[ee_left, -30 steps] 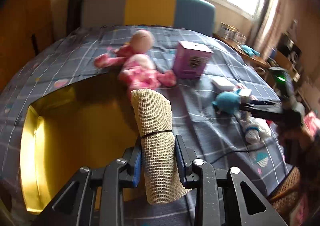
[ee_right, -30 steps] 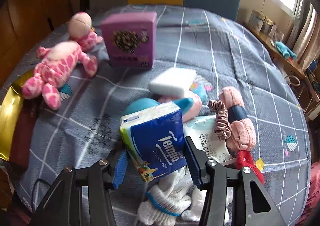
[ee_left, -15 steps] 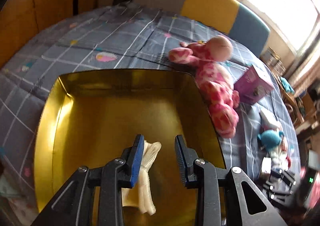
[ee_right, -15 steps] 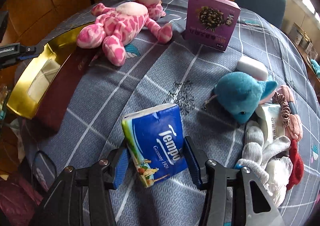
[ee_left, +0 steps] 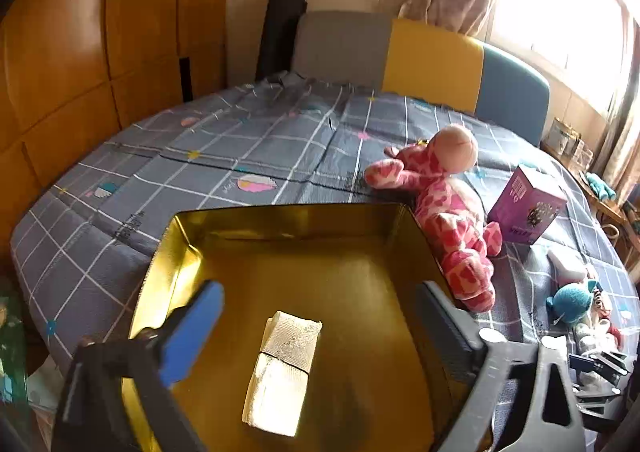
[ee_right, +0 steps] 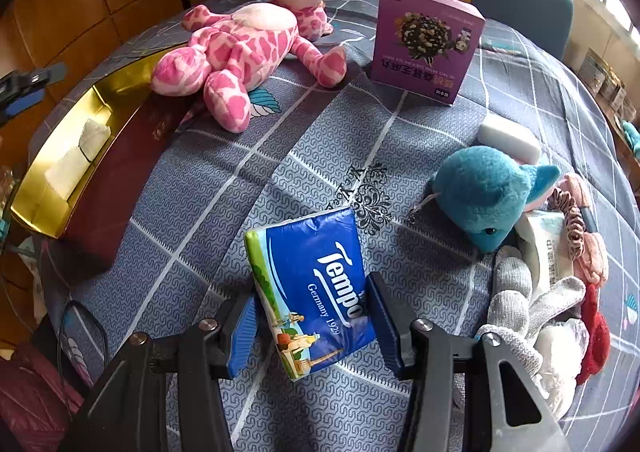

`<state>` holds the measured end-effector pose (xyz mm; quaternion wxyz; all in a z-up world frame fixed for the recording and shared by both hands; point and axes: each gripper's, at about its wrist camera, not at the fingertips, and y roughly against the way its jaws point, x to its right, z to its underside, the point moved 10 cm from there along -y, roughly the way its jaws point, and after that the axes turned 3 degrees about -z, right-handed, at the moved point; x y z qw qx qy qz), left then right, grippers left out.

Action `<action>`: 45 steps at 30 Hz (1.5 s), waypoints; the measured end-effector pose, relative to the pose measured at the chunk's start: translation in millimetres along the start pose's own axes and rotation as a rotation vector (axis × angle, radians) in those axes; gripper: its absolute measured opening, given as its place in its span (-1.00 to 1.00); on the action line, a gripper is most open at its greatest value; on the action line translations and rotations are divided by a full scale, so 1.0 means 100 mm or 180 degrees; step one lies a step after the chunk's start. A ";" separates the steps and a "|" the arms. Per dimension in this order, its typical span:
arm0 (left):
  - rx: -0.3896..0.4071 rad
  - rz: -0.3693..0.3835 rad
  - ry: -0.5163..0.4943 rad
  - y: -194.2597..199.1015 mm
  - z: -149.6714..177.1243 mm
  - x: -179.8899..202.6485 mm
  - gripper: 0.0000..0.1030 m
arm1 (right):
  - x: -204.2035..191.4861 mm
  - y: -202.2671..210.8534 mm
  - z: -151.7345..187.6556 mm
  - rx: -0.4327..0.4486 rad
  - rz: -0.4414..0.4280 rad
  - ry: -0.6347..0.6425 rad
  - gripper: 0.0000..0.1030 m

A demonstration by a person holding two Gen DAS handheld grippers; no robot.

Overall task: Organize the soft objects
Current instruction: 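Drop the bandage roll into the gold tray while the right tool grasps the Tempo pack, then carry the Tempo tissue pack with the right tool into the gold tray and release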

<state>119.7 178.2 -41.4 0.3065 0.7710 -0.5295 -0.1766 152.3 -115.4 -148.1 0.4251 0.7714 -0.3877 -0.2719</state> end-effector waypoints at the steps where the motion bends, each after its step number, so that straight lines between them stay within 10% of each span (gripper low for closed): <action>1: 0.0051 0.0011 0.0001 0.05 0.00 0.02 1.00 | 0.00 0.01 0.00 0.0002 -0.0003 -0.0010 0.01; 11: 0.0002 0.0077 -0.0092 0.25 0.18 0.20 1.00 | -0.03 -0.04 0.04 -0.0062 0.0054 0.0067 0.01; 20: -0.0363 0.0855 0.0105 0.27 0.36 0.46 1.00 | 0.00 -0.04 0.05 -0.0077 0.0149 0.0098 0.00; 30: 0.0546 0.0116 -0.0862 0.63 0.34 0.57 1.00 | 0.03 -0.05 0.04 -0.0034 0.0225 0.0072 0.00; 34: 0.0895 0.0021 -0.0744 0.83 0.38 0.54 0.99 | 0.02 -0.06 0.03 -0.0010 0.0264 0.0050 0.00; 45: 0.0520 0.0565 -0.0160 0.83 0.49 0.48 0.99 | -0.07 0.20 -0.13 0.0251 0.0255 -0.0245 -0.04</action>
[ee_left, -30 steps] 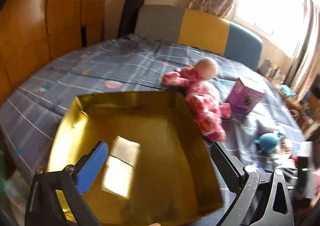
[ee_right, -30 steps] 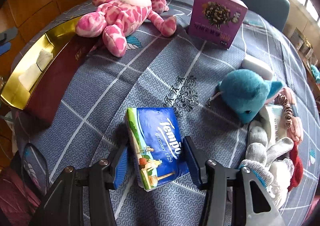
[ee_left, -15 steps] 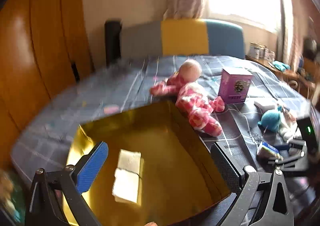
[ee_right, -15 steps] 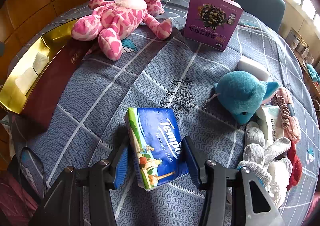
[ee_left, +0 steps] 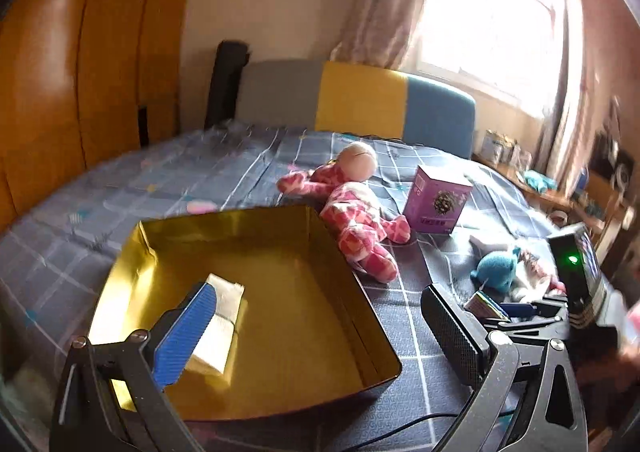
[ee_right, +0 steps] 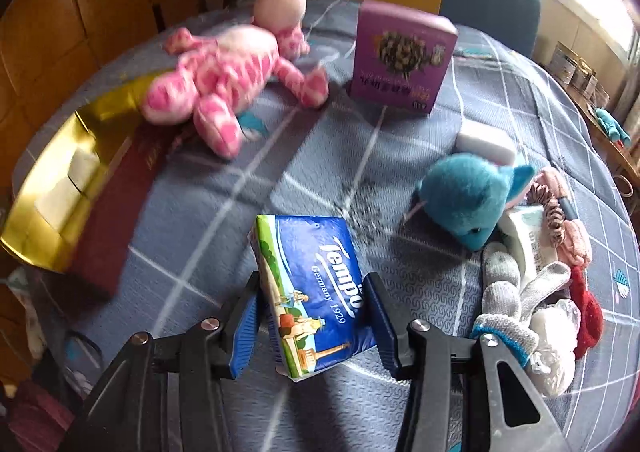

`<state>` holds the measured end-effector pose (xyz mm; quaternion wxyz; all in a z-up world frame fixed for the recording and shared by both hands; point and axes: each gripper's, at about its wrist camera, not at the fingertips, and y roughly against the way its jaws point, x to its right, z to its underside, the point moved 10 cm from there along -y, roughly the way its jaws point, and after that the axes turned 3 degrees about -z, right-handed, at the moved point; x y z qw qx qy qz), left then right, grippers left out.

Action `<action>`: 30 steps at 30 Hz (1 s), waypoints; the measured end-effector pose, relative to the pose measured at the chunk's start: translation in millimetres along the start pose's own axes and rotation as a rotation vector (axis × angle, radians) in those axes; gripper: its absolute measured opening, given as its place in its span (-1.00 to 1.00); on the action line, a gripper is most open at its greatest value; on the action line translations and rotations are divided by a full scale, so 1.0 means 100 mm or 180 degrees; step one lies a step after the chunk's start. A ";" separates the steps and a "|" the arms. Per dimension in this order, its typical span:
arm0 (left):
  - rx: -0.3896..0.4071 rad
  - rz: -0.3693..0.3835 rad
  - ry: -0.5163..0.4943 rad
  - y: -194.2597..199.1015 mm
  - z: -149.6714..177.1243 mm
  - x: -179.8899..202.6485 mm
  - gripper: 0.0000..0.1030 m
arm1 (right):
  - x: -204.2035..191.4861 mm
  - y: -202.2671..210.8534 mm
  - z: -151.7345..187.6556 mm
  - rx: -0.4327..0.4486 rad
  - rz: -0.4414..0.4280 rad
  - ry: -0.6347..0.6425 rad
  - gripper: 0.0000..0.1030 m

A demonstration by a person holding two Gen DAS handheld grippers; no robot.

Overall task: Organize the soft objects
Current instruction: 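Carry the Tempo tissue pack with the right tool into the gold tray and release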

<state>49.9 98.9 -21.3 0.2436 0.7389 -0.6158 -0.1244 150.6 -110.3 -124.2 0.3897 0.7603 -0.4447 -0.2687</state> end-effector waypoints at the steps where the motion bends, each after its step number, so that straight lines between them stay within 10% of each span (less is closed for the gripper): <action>1: -0.0022 -0.0024 0.0061 0.00 0.00 -0.05 0.99 | -0.04 0.04 -0.04 0.0033 -0.0011 0.0000 -0.04; 15: 0.0096 -0.0858 0.0169 0.12 -0.23 -0.89 0.99 | -1.51 0.19 -0.88 0.0100 -0.0813 0.0521 -0.04; 30: -0.0118 -0.1334 0.0577 0.03 -0.15 -1.64 0.99 | -2.21 -0.92 -1.24 -0.0338 -0.0467 0.0837 0.02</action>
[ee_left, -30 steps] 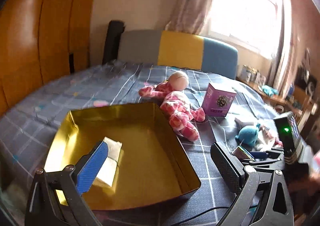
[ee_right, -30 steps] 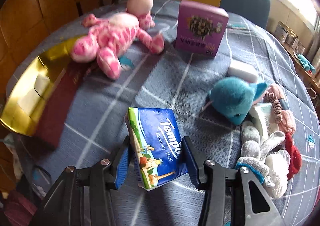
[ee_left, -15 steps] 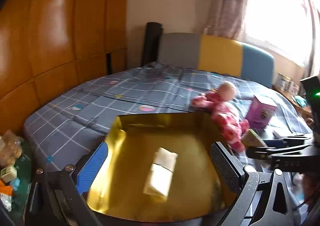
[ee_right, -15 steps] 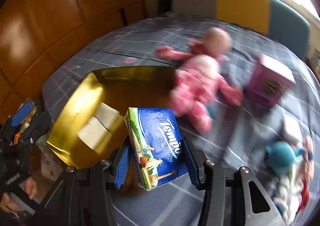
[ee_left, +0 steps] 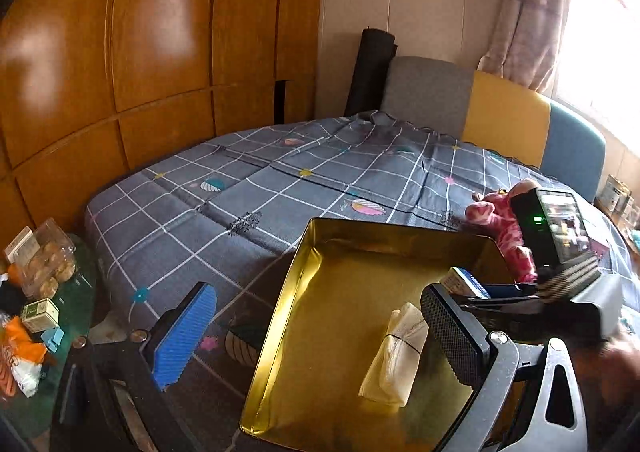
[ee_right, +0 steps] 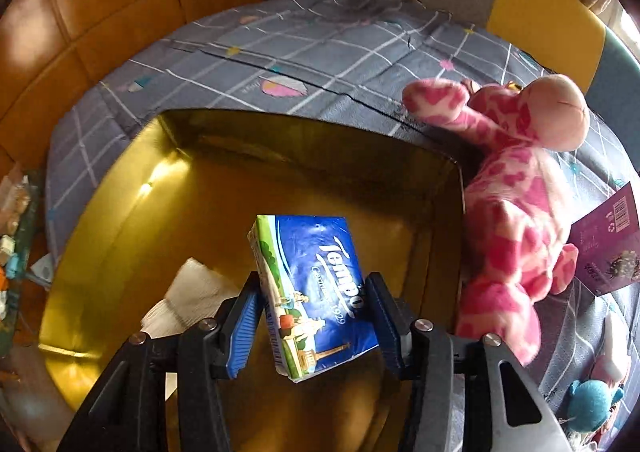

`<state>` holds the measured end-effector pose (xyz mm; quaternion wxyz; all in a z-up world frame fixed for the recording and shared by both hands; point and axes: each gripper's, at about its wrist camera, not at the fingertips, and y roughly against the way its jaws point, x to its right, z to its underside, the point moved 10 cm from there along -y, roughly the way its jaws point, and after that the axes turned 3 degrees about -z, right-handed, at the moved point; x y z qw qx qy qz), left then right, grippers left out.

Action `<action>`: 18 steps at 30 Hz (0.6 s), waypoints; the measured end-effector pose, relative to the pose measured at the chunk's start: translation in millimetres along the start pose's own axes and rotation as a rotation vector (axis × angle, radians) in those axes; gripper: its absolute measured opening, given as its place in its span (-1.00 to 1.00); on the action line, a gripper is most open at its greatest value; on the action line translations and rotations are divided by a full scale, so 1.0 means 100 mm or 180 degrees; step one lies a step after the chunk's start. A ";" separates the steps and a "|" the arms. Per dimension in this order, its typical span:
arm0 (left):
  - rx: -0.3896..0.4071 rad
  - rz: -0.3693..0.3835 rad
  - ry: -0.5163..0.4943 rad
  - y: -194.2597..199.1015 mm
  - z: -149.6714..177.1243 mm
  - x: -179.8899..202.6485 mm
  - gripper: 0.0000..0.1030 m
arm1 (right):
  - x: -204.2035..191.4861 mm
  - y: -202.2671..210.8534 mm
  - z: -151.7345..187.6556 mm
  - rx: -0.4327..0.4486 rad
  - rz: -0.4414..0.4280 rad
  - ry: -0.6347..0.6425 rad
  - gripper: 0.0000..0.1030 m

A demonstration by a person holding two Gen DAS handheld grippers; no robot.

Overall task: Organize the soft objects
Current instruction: 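Carry the Tempo tissue pack with the right tool into the gold tray and release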

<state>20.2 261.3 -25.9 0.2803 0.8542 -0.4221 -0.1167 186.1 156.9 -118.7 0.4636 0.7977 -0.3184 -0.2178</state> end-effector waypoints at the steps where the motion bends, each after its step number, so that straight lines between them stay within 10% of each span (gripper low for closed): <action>1: -0.0011 -0.0003 -0.0003 -0.01 0.01 0.00 0.99 | 0.02 -0.02 -0.01 -0.0005 0.0009 -0.0016 0.03; 8: -0.0132 0.0039 -0.0015 -0.08 0.07 0.03 0.99 | 0.03 0.07 -0.07 0.0208 0.0058 -0.0042 0.40; 18: -0.0312 0.0174 -0.0068 -0.09 0.20 0.19 0.99 | 0.20 0.65 0.22 0.0655 0.0100 -0.0279 0.41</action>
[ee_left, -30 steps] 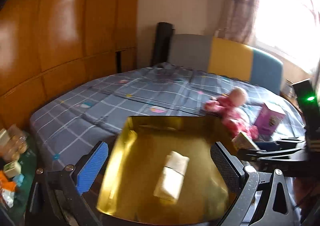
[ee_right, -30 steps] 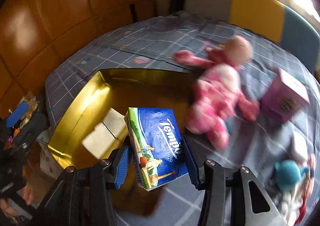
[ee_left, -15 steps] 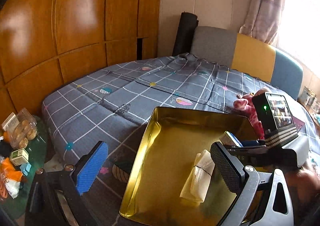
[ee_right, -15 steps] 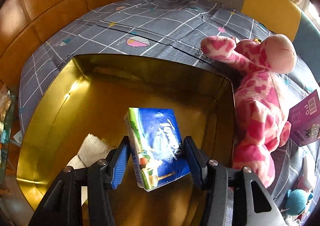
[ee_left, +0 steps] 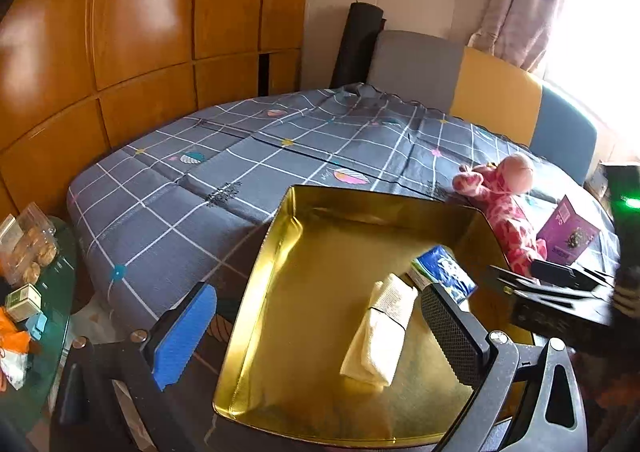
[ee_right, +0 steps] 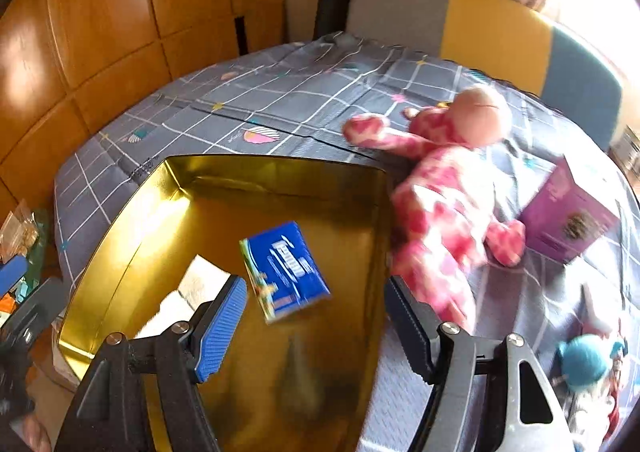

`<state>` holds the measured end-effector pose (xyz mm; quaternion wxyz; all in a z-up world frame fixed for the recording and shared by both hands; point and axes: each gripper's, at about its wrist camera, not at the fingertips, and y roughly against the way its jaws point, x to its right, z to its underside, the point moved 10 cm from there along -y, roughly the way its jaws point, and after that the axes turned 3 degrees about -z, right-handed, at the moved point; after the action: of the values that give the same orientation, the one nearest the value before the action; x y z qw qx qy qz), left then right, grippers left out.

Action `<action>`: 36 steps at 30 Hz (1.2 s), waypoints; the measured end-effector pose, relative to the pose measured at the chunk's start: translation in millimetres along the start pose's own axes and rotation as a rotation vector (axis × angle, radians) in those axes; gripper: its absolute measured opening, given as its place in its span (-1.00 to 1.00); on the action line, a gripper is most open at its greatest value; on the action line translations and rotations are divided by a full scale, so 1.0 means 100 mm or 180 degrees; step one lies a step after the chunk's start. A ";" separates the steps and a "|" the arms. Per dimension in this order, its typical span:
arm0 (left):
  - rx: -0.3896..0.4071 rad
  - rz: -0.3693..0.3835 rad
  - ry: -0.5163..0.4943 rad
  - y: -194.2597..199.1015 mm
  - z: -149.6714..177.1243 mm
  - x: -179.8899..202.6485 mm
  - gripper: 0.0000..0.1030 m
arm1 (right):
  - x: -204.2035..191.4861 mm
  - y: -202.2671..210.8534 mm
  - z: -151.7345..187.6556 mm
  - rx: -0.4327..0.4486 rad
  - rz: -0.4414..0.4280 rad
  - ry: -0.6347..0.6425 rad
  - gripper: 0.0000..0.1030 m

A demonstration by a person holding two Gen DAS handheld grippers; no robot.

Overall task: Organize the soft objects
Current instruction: 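Carry the Tempo tissue pack with the right tool into the gold tray and release, then reach the left tool to the white sponge block and grasp it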

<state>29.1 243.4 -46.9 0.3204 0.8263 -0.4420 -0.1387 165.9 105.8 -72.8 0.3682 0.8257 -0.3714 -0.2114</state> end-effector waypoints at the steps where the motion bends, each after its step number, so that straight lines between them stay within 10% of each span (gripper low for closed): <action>1: -0.0013 0.0010 -0.0028 0.00 0.01 0.03 0.99 | 0.03 0.07 0.05 0.0031 0.0008 -0.0021 0.41; 18: -0.0022 0.0347 -0.0443 0.22 0.14 0.56 1.00 | 0.68 0.88 0.86 0.0203 0.0363 -0.0268 0.42; 36: -0.0001 0.0833 -0.1119 0.47 0.35 1.55 1.00 | 2.21 1.75 1.56 0.0279 0.1113 -0.1128 0.42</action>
<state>69.3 83.1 -34.1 0.2538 0.7249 -0.5946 -0.2379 129.1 -214.3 -55.2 0.2922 0.7141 -0.5762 -0.2696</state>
